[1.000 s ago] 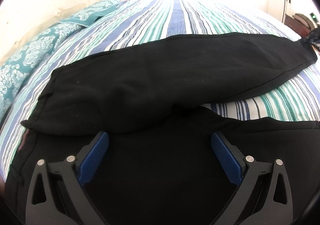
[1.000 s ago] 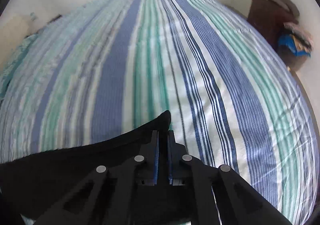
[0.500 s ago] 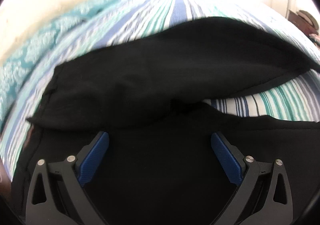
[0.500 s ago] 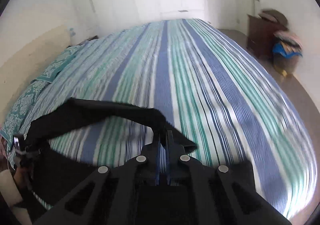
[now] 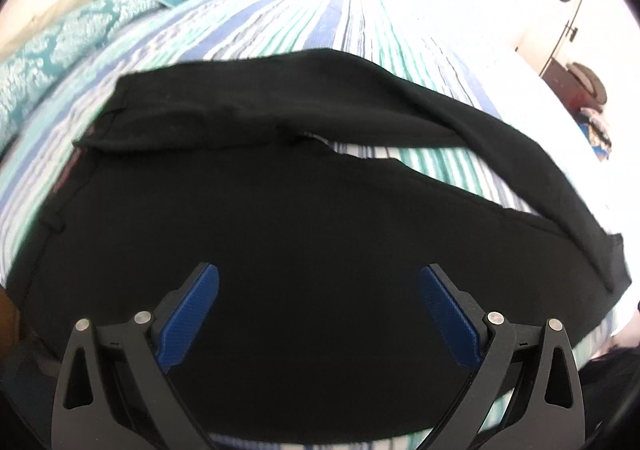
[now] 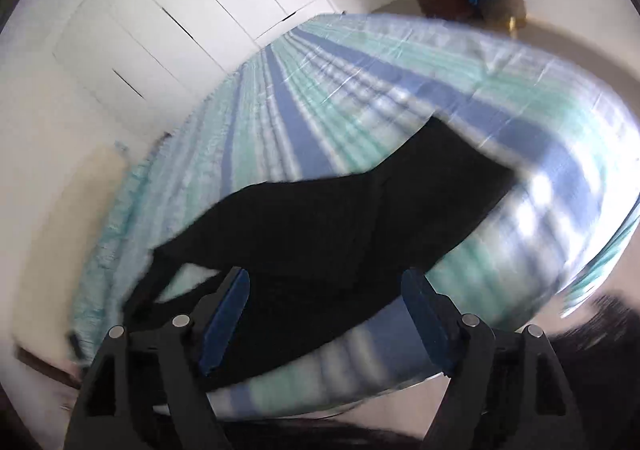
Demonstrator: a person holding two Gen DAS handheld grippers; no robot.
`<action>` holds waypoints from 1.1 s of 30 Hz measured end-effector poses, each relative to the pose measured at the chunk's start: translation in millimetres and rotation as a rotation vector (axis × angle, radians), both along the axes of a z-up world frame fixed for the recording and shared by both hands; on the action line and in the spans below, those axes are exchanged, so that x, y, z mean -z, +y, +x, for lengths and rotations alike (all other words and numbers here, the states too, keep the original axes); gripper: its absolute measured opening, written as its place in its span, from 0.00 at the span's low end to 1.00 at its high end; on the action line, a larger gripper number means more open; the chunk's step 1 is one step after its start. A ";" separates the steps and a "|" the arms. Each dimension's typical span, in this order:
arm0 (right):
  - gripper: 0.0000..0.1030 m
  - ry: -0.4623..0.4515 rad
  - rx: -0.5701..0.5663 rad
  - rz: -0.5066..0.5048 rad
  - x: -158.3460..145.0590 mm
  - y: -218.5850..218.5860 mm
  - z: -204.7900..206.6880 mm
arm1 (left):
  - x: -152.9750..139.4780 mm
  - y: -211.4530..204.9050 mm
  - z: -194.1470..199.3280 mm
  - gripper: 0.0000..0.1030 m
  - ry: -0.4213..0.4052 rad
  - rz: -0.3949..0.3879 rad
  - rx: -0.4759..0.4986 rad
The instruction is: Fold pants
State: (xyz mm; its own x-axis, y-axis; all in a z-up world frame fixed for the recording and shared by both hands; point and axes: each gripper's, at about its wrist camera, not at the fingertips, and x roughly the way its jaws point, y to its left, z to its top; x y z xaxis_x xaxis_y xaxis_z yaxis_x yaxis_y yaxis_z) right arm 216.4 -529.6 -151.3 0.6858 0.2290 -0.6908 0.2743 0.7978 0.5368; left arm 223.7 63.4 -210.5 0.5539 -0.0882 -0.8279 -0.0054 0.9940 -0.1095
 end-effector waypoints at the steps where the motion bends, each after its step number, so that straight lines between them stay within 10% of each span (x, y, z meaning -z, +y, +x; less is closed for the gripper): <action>1: 0.76 0.008 -0.015 0.066 7.4 9.8 4.8 | 0.0 -0.9 0.7 0.98 -0.024 0.027 -0.003; 5: 0.76 0.101 -0.055 0.293 57.9 50.4 30.7 | 2.4 0.8 7.0 0.98 -0.042 0.099 -0.012; 12: 0.76 0.120 0.040 0.105 77.1 52.6 68.1 | 4.1 16.0 8.4 0.98 -0.024 0.030 -0.048; 22: 0.81 0.017 0.173 0.234 90.3 24.1 72.5 | 22.4 5.6 16.9 0.98 0.034 0.051 -0.030; 33: 0.94 0.143 0.019 -0.026 78.9 57.0 99.5 | 45.4 -8.9 20.7 0.99 0.089 0.118 0.006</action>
State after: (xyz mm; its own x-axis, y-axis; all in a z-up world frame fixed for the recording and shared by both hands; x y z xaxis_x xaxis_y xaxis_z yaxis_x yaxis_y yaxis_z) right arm 315.9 -472.5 -230.2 0.5840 0.1973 -0.7874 0.3620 0.8049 0.4702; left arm 244.4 54.5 -255.8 0.4779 0.0094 -0.8784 -0.0035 1.0000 0.0088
